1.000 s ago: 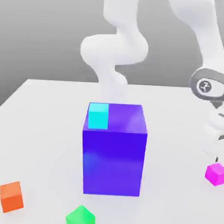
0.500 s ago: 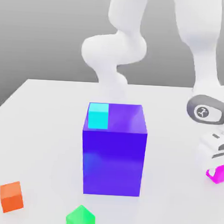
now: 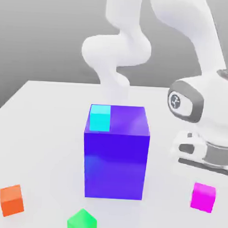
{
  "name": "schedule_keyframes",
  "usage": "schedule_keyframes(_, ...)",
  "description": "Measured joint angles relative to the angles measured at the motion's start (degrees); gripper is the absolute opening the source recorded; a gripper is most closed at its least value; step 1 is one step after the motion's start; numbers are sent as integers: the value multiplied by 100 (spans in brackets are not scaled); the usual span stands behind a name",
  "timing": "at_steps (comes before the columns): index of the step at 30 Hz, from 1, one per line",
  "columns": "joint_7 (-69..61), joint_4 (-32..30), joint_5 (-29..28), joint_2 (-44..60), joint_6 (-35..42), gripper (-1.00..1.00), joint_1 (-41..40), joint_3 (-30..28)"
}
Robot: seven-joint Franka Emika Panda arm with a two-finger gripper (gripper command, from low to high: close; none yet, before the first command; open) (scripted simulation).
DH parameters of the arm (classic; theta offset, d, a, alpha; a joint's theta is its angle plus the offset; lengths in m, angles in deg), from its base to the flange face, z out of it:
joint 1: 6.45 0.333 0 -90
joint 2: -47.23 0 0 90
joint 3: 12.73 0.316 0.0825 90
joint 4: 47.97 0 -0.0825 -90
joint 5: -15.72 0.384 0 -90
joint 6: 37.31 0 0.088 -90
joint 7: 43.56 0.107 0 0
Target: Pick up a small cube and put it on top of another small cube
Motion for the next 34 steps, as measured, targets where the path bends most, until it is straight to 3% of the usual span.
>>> schedule_keyframes(6, 1340, 213, 295, 39, 233, -100, -289, -670)
schedule_keyframes(21, 5226, -127, 1103, -230, 552, -100, -487, -1850)
schedule_keyframes(24, 5924, -266, 1277, -375, 532, -100, -488, -1988)
schedule_keyframes(30, 5780, -239, 1767, 341, -167, -100, -682, -1756)
schedule_keyframes(31, 5728, -232, 1842, 457, -265, 100, -722, -1707)
schedule_keyframes(34, 5728, -232, 1842, 456, -265, 100, -722, -1707)
